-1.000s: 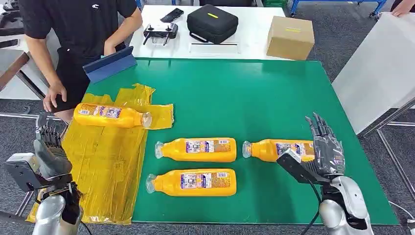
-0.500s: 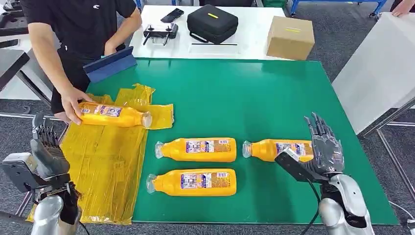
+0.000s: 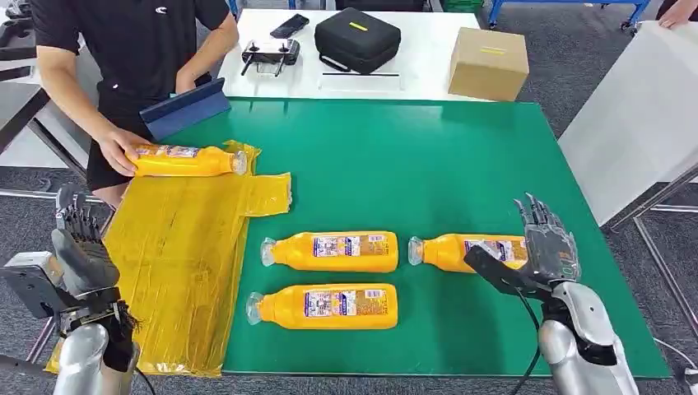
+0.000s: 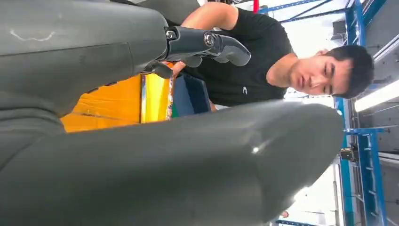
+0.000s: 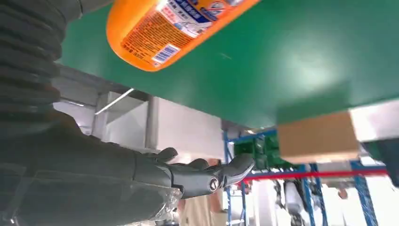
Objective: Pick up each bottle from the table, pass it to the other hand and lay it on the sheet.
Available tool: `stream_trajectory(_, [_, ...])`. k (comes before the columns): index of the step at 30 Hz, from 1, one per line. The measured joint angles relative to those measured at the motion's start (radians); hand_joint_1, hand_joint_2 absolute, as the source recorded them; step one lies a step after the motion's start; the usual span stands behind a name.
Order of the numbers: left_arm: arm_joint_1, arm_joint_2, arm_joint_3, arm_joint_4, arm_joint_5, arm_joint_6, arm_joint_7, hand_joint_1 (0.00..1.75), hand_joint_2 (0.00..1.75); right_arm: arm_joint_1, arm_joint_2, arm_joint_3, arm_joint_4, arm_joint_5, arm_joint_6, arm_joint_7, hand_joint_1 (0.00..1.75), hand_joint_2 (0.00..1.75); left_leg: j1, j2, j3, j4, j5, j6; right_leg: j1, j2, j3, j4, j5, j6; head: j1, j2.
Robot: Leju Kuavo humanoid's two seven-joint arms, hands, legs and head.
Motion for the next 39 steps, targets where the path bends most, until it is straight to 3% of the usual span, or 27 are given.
stream_trajectory(12, [-0.026, -0.010, -0.005, 0.017, -0.001, 0.000, 0.011, 0.00, 0.00, -0.087, -0.048, 0.012, 0.179, 0.013, 0.027, 0.000, 0.00, 1.75, 0.000, 0.000, 0.000, 0.000, 0.000, 0.000, 0.000, 0.000, 0.000, 0.000, 0.000, 0.000, 0.000, 0.000])
stream_trajectory(39, [-0.057, -0.016, -0.006, 0.040, -0.003, 0.001, 0.016, 0.00, 0.00, -0.129, -0.056, 0.061, 0.297, 0.018, 0.074, -0.012, 0.00, 1.75, 0.000, 0.000, 0.000, 0.000, 0.000, 0.000, 0.000, 0.000, 0.000, 0.000, 0.000, 0.000, 0.000, 0.000])
